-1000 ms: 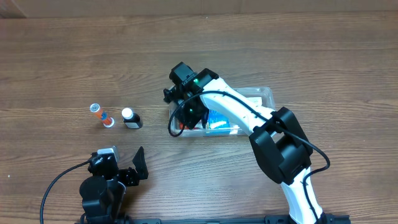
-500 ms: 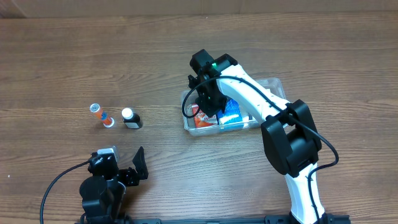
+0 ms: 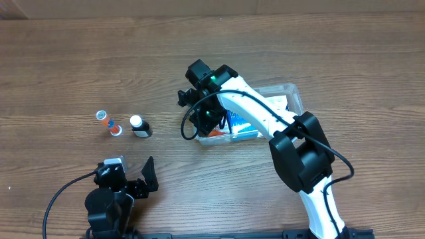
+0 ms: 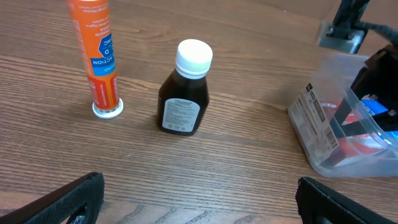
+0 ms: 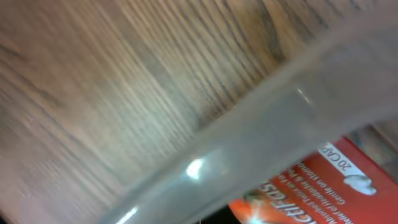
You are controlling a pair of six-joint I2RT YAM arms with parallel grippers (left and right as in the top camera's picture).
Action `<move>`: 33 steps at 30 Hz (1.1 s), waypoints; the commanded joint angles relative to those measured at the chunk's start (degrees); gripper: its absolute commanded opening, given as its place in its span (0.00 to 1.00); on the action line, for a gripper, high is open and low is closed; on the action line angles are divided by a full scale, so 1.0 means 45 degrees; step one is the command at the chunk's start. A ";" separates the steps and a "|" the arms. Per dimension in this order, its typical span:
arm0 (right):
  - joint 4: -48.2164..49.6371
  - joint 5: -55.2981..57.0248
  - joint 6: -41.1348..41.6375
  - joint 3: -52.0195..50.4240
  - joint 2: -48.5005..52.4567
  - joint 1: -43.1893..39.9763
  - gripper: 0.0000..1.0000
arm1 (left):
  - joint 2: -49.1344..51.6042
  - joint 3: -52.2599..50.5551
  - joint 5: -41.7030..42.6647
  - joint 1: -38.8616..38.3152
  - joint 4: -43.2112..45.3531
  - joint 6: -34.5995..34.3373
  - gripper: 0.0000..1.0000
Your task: Pack container
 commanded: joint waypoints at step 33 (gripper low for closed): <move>-0.2200 0.3327 0.5591 0.6606 -0.1010 -0.2681 0.63 | -0.0126 -0.0078 -0.0087 -0.0049 0.0049 -0.0180 1.00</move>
